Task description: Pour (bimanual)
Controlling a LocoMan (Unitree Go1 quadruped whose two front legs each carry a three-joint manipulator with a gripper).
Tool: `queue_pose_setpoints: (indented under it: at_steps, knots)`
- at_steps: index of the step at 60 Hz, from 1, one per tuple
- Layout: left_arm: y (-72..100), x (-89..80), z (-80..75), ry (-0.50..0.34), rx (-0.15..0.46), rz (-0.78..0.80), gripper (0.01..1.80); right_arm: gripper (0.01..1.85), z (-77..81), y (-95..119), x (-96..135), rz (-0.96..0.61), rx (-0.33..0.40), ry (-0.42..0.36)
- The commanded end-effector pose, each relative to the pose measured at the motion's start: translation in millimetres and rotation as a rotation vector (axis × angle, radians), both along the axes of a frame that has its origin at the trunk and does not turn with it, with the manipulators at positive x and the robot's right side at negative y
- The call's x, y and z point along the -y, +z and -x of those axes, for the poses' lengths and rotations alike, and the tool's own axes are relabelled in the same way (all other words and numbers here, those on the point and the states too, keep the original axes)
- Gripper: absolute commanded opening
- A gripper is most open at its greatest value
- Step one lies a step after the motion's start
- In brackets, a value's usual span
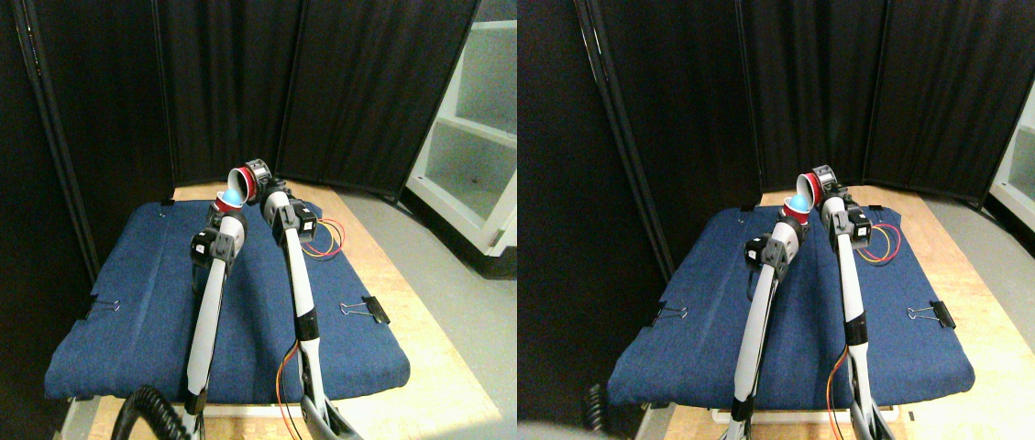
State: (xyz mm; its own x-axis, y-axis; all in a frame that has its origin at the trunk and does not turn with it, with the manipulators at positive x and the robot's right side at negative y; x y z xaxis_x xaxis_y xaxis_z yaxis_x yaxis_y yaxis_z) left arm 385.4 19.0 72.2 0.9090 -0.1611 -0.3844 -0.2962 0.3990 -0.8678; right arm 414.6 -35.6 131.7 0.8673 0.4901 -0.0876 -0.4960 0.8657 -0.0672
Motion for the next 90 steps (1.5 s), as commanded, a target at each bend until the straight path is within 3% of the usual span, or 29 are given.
queue_pose_setpoints:
  at_steps: [1, 12, 13, 31, 51, 53, 61, 70, 90]
  knots:
    - [9.4, 2.1, -0.4, 0.010, 0.038, 0.021, 0.33, 0.33, 2.6, 11, -3, -0.027, 0.038, -0.012]
    - [9.4, -1.6, 0.8, -0.006, 0.044, 0.024, 0.33, 0.33, -3.2, 8, 6, -0.207, -0.116, -0.122]
    - [9.1, -3.7, 0.4, -0.003, 0.043, 0.025, 0.33, 0.33, -4.0, 8, 9, -0.233, -0.140, -0.160]
    - [11.4, -13.9, 1.6, -0.018, 0.064, 0.002, 0.33, 0.33, -4.6, 5, 25, -0.240, -0.141, -0.217]
    - [10.8, -30.1, 0.5, 0.047, 0.124, 0.017, 0.33, 0.33, 2.4, -23, 39, -0.640, -0.223, -0.434]
    - [8.4, -35.7, -1.9, 0.062, 0.133, 0.026, 0.33, 0.33, 2.4, -29, 42, -0.798, -0.252, -0.442]
    - [2.0, -46.3, -6.1, 0.098, 0.161, 0.031, 0.33, 0.33, -0.4, -38, 51, -1.007, -0.277, -0.460]
    - [-6.3, -56.8, -9.7, 0.117, 0.163, 0.032, 0.33, 0.33, -0.8, -45, 59, -1.100, -0.263, -0.495]
    - [-52.0, -80.6, -16.8, 0.243, 0.148, 0.032, 0.33, 0.33, 0.8, -69, 83, -1.292, -0.261, -0.585]
